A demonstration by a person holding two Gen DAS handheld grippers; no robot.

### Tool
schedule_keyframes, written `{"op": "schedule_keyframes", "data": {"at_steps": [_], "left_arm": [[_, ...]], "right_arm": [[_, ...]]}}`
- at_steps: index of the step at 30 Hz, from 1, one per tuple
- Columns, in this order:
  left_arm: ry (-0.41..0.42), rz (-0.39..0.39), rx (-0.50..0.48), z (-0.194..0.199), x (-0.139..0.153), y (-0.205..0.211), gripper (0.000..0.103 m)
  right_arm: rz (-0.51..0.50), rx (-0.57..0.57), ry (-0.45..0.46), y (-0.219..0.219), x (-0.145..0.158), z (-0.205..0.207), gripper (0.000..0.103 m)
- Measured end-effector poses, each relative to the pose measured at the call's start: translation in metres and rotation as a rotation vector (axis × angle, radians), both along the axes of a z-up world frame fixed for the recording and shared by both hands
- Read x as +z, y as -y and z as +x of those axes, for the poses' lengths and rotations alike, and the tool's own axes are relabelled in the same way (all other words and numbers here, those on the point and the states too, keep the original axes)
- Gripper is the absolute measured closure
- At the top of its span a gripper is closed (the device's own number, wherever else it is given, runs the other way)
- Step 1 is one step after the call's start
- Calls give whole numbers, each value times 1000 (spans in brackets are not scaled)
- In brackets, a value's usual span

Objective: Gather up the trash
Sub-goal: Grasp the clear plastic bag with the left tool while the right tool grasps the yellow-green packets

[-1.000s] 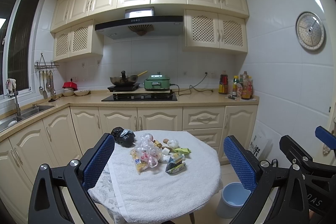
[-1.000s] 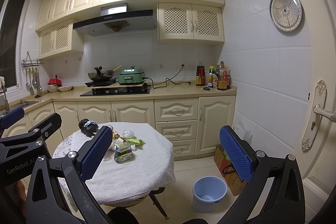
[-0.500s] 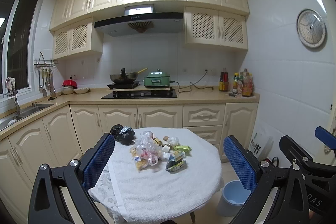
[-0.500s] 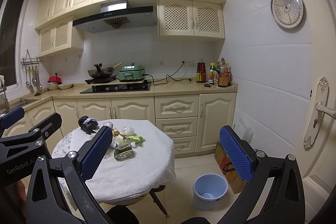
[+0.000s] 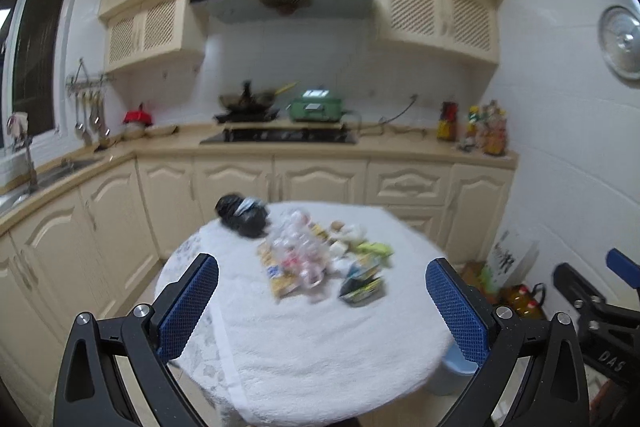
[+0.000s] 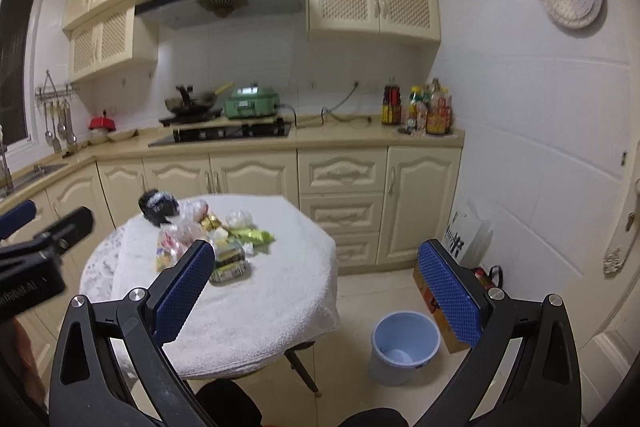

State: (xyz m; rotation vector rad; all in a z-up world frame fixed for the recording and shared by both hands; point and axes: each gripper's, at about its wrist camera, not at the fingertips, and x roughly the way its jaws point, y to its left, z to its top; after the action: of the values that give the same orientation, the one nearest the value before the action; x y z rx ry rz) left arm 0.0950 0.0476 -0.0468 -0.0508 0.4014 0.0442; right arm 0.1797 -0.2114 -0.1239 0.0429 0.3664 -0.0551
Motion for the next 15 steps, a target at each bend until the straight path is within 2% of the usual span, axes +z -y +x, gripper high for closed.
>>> {"op": "schedule_keyframes", "data": {"at_steps": [3,9,15], "left_arm": [[-114,-23,58,44,-28,-31,1],[-295,-76,78,118,-61,-59,1],[-382,-80,68,189,-69,-65,1]], "right_arm": [[6,12,-82,1,-26,34,0],[24,73,-230,-9,-79,108,0],[67,163,-335,-34,-111,178,0]]}}
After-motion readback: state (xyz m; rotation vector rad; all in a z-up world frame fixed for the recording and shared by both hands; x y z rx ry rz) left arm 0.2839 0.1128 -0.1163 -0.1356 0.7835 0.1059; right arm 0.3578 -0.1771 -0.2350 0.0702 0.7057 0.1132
